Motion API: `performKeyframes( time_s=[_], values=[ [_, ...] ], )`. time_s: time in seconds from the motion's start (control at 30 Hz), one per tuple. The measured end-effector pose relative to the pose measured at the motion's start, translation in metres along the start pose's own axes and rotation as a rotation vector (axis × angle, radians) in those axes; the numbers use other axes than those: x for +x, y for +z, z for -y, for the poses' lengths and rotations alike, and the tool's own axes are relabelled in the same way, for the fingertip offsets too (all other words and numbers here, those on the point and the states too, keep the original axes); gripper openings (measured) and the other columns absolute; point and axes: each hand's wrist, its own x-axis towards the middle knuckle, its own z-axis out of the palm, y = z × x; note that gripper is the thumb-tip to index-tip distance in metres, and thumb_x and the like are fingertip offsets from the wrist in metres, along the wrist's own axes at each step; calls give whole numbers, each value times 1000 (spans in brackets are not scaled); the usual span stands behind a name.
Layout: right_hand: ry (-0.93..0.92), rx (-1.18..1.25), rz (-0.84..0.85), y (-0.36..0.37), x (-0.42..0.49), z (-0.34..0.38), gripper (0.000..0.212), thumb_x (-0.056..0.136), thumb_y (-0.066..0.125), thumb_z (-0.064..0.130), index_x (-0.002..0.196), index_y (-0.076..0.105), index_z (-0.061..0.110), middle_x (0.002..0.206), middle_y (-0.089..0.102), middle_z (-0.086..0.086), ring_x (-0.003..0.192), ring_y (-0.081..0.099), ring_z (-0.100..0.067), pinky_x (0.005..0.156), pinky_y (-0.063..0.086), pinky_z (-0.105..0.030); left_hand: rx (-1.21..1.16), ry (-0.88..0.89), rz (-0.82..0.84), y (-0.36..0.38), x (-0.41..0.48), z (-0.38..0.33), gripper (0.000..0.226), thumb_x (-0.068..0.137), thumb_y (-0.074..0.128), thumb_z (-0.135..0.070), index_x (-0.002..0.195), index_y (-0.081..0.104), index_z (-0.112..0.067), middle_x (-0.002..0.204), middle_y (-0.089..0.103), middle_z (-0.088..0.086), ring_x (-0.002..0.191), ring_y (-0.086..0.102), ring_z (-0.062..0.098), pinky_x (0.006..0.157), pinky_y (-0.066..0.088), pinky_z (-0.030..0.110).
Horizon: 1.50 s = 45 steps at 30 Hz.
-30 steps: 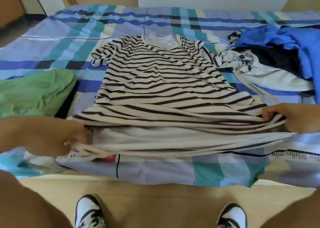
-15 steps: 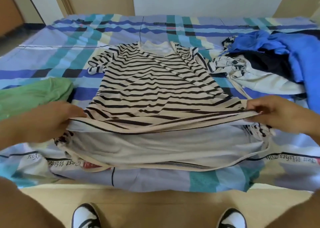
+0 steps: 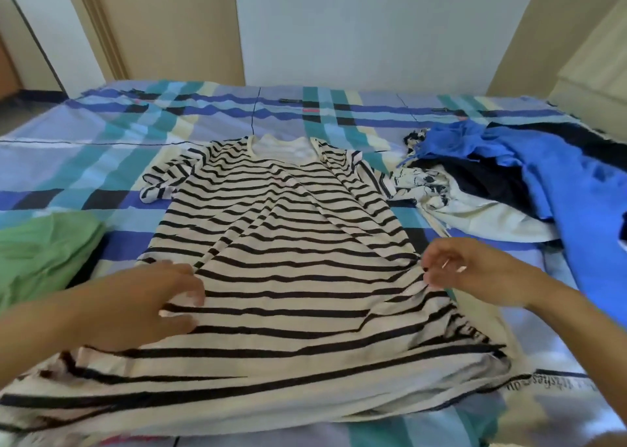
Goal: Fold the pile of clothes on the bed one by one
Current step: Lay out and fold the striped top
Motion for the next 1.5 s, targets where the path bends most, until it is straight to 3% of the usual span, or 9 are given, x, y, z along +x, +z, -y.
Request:
performKeyframes(
  time_s=[0.17,0.3,0.4,0.7,0.87,1.07,1.23,1.37,1.5],
  values=[
    [-19,207,-195,3,47,5,17,88,73,12,102,64,17,99,65,-6,84,64,-15,73,50,-14,-159,98,-101,0,86,-31,68,88,32,-74,149,27,-44,158,19,-21,144,21,2,119,25,27],
    [-12,165,-300,4,107,3,24,87,75,16,104,60,25,105,62,-1,93,64,-16,72,48,-15,-198,34,-140,15,153,-19,102,65,7,-85,155,15,-38,165,4,-13,152,1,11,124,12,34],
    [3,133,-352,1,153,2,33,86,76,19,113,57,26,105,60,-2,92,64,-16,75,48,-22,-223,-32,-230,23,192,-5,80,88,23,-76,157,12,-36,166,2,-9,153,-2,13,125,5,37],
    [-58,-243,-381,-2,314,14,52,88,73,37,129,48,17,121,51,-3,109,52,-19,87,40,-30,-237,-188,-501,8,311,57,86,83,2,-72,149,35,-28,158,30,-6,147,23,15,123,12,46],
    [34,-345,-316,1,388,15,66,80,75,53,133,50,23,139,47,-5,122,51,-24,103,43,-42,-66,-375,-619,-5,361,129,58,97,27,-55,141,45,-21,152,39,6,143,30,26,122,12,51],
    [46,-334,-265,1,431,-15,31,83,79,38,100,70,15,105,60,1,98,55,-17,75,38,-26,-110,-629,-763,-12,402,192,59,100,33,-54,140,40,-11,146,43,19,139,34,40,116,17,59],
    [50,-278,-436,-33,447,-32,28,94,68,28,87,71,1,87,68,-17,80,59,-26,68,38,-30,2,-637,-690,-45,416,223,28,103,36,-32,98,56,-13,104,66,19,97,59,38,98,39,47],
    [172,-174,-499,-56,447,-43,35,98,61,33,97,63,-2,86,61,-23,67,53,-28,63,49,-37,67,-831,-609,-48,416,251,22,98,45,-28,106,54,-10,113,63,20,109,57,37,109,29,49],
    [399,60,-177,-70,414,-47,44,96,56,53,114,54,12,93,58,-11,75,54,-23,66,49,-33,37,-737,-772,-46,421,215,46,90,57,-27,129,50,-4,132,48,27,127,39,45,108,28,59]
  ],
)
